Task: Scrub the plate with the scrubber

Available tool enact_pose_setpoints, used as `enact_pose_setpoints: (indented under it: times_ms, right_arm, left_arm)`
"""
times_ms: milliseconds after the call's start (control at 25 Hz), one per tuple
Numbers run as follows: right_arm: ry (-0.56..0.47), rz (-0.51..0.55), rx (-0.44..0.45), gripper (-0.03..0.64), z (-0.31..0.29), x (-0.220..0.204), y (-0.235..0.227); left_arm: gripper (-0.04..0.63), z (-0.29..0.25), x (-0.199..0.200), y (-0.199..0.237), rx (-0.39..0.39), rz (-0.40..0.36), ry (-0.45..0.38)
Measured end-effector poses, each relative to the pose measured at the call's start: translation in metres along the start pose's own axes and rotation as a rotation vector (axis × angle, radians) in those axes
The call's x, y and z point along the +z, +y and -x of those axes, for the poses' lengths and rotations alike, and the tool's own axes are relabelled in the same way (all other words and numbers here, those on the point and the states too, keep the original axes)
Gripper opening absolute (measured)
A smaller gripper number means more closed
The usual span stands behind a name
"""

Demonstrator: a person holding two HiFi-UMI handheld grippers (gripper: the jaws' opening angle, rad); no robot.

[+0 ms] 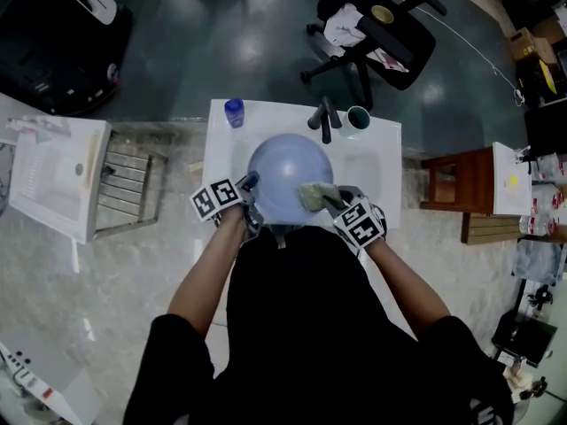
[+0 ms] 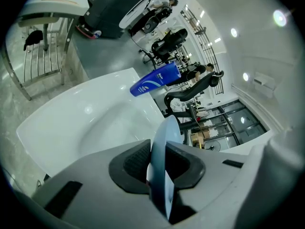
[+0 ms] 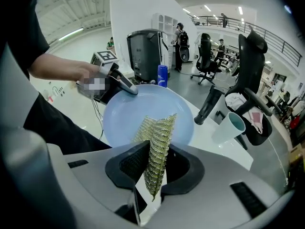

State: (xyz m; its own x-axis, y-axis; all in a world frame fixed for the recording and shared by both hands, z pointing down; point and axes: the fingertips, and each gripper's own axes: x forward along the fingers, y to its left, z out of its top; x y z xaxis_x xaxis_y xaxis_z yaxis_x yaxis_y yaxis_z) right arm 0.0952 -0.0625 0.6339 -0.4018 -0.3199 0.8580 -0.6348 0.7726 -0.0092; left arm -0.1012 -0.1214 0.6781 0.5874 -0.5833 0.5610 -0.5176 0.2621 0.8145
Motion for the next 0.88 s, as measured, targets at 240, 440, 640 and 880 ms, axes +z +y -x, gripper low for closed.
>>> enact_pose_setpoints:
  times_ms: [240,440,640,880]
  right_arm:
    - [-0.020,-0.038,0.009,0.074,-0.003,0.004,0.010]
    - [-0.046,-0.110,0.011,0.074,-0.003,0.009,0.014]
    - [-0.094,-0.140,0.008,0.074,-0.004,0.023,0.018]
    - [-0.122,-0.172,0.008,0.074,-0.008,0.030,0.025]
  left_arm:
    - [0.055,-0.002,0.001,-0.001,-0.001,0.008,0.002]
    - [0.055,-0.001,0.004,0.000,0.004,0.022,-0.013]
    - [0.055,0.000,0.006,-0.003,0.011,0.038,-0.031]
    - [0.055,0.000,0.006,0.000,0.018,0.051,-0.042]
